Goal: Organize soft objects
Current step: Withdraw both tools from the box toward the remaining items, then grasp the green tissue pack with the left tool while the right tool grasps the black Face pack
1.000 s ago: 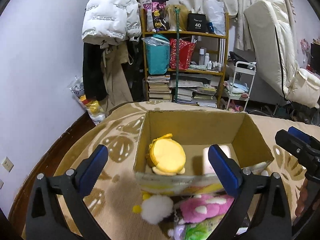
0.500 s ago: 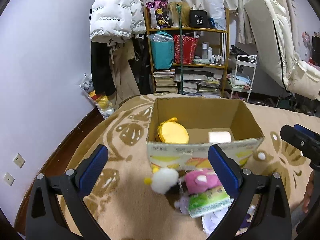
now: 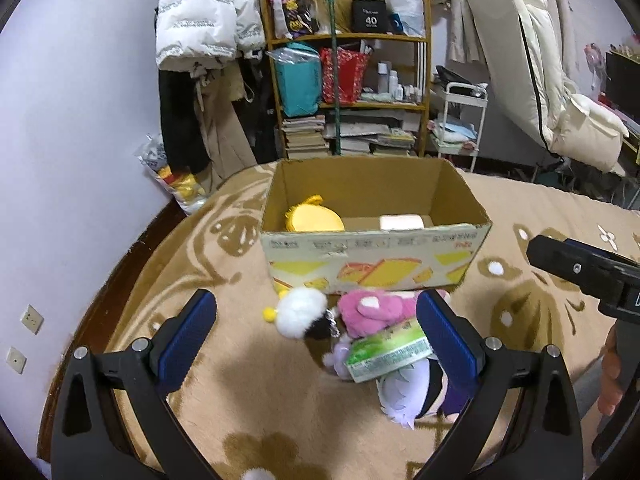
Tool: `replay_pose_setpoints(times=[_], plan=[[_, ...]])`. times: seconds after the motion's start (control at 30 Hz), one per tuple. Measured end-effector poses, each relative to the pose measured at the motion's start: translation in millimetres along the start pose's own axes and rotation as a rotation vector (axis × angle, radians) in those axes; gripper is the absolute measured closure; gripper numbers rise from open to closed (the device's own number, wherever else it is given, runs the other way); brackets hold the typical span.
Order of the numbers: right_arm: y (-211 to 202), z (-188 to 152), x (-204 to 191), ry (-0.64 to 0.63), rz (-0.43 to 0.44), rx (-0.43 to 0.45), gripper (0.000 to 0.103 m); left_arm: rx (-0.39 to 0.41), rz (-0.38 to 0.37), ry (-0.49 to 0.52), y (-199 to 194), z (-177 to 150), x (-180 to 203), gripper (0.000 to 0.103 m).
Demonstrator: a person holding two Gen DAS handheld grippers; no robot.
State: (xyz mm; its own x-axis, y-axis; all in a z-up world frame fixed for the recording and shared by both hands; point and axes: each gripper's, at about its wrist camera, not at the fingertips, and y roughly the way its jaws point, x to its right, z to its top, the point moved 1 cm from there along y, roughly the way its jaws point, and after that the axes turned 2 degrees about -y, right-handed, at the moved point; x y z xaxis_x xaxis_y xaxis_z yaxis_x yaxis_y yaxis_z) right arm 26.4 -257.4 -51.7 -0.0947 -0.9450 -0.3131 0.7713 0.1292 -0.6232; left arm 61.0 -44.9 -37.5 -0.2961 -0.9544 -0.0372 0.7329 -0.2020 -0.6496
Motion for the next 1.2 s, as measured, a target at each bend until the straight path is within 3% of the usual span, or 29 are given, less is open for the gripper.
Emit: replay_pose_setpoints(times=[0.4,0.87,1.2], plan=[[29.2,-8.9,7.4,0.061,-0.005,-0.101,0.0,-0.114,-0.061,-0.019,35.3,-7.7,5.8,0.004],[63.4,-15.3,28.7,0.183,0.048,-0.223,0.0,-0.213,-0.134,-0.03,67.2,-17.4,20.6,0.004],[90.4,-25.2,32.3,0.176,0.016,-0.326,0.0,-0.285,-0.181,-0.005,89.2,-25.6,35.6,0.004]])
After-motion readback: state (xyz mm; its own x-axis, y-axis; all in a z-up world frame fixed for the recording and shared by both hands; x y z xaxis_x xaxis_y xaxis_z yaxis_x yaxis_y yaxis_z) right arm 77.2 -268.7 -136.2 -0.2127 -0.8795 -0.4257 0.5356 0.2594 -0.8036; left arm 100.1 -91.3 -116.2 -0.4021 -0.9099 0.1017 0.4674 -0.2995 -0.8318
